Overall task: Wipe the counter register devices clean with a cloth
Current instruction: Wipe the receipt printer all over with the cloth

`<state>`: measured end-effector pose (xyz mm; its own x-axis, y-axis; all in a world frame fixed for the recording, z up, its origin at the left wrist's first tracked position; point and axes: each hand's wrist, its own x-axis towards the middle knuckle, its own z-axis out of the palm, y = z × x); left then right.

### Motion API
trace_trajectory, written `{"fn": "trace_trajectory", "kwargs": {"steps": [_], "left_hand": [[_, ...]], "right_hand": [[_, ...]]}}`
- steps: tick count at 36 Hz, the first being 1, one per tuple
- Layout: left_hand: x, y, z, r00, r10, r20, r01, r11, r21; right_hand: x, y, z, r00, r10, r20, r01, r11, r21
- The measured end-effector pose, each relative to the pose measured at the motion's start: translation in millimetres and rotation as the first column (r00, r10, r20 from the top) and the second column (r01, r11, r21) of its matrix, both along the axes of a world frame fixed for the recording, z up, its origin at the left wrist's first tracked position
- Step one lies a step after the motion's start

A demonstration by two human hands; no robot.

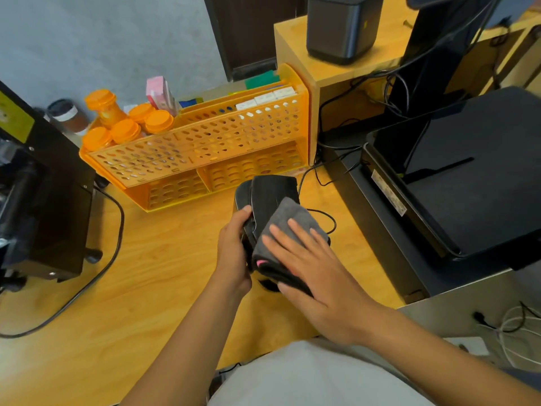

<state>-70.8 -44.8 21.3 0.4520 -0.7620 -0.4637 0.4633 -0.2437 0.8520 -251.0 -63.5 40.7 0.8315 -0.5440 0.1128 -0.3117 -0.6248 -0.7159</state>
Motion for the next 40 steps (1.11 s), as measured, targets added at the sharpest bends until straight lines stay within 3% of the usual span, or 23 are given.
{"fn": "trace_trajectory", "kwargs": {"steps": [8, 13, 19, 21, 23, 24, 26, 29, 37, 40], "left_hand": [[-6.5, -3.6, 4.3, 0.999, 0.018, -0.032, -0.017, 0.999, 0.04], [-13.9, -0.5, -2.6, 0.992, 0.045, 0.119, -0.055, 0.995, 0.079], [-14.1, 7.0, -2.3, 0.995, 0.005, 0.104, -0.015, 0.995, 0.101], [-15.2, 9.5, -3.3, 0.995, -0.01, 0.095, -0.001, 0.993, 0.118], [-15.9, 12.6, -5.7, 0.998, -0.028, 0.052, 0.022, 0.993, 0.117], [-18.4, 12.8, -5.4, 1.0, -0.028, -0.003, 0.028, 0.993, 0.112], [-23.4, 13.2, -5.0, 0.992, 0.012, -0.125, -0.003, 0.997, 0.072], [-30.0, 10.5, -4.2, 0.979, 0.054, -0.196, -0.06, 0.998, -0.024], [-11.3, 7.9, -9.2, 0.954, 0.163, -0.252, -0.169, 0.986, -0.005], [-1.3, 8.4, -13.0, 0.947, 0.176, -0.267, -0.194, 0.98, -0.042]], "right_hand": [[-22.6, 8.5, -9.2, 1.0, 0.03, -0.005, -0.03, 1.0, 0.0], [1.1, -14.3, -6.5, 0.991, -0.132, -0.007, 0.133, 0.991, 0.015], [25.6, -49.0, -0.9, 0.958, -0.269, 0.099, 0.225, 0.918, 0.326], [26.8, -52.8, 2.8, 0.914, -0.346, 0.209, 0.18, 0.811, 0.556], [26.5, -54.2, 7.5, 0.834, -0.482, 0.267, 0.063, 0.564, 0.823], [24.9, -53.2, 10.1, 0.804, -0.536, 0.259, 0.01, 0.447, 0.895], [22.0, -48.2, 11.7, 0.787, -0.567, 0.243, -0.037, 0.35, 0.936], [19.8, -34.0, 10.0, 0.812, -0.532, 0.24, -0.038, 0.362, 0.932], [-12.1, 9.3, 12.3, 0.935, -0.289, 0.207, 0.008, 0.601, 0.799], [-28.4, 22.1, 7.3, 0.964, -0.232, 0.134, 0.02, 0.561, 0.827]]}}
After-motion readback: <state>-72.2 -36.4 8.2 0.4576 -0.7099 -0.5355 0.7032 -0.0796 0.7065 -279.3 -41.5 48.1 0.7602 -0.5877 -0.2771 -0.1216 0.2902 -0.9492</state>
